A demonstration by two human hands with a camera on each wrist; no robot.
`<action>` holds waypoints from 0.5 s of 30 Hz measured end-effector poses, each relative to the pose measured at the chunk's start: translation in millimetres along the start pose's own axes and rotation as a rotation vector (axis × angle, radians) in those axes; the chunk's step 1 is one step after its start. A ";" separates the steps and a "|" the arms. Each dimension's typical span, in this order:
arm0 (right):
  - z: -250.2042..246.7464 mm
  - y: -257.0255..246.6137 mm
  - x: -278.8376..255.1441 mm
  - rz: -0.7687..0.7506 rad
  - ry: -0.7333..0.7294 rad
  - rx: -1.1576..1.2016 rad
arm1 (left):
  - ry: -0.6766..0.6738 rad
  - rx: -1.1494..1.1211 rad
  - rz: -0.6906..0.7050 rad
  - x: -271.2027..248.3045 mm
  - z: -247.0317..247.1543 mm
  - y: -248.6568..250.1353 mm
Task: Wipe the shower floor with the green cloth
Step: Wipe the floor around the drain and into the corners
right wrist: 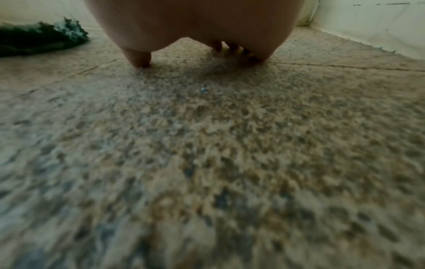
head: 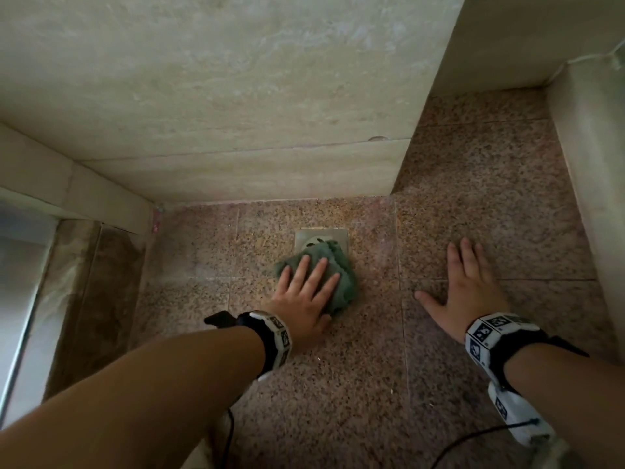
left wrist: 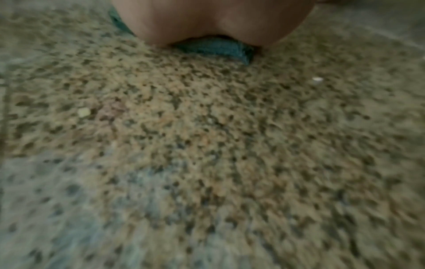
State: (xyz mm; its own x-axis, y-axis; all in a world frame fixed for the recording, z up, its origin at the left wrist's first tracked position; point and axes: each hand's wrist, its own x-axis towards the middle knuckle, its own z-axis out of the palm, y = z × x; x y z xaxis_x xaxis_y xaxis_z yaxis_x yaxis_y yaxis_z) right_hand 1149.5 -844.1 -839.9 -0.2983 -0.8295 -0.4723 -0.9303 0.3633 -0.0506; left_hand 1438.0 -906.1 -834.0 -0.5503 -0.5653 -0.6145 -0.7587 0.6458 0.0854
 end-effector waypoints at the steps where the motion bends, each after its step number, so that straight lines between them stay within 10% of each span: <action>1: 0.8 -0.4 0.3 0.001 -0.003 -0.005 | -0.005 0.018 0.052 -0.4 1.0 6.1; 15: 3.7 -3.5 2.3 0.037 -0.010 -0.011 | -0.075 0.184 0.222 83.1 -68.5 29.4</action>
State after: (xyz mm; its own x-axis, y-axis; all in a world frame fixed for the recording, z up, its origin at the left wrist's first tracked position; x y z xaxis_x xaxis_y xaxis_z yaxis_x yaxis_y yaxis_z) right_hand 1152.9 -845.7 -844.0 -0.3304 -0.8113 -0.4824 -0.9209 0.3890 -0.0235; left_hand 1346.1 -969.2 -828.9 -0.6631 -0.3647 -0.6537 -0.5431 0.8354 0.0849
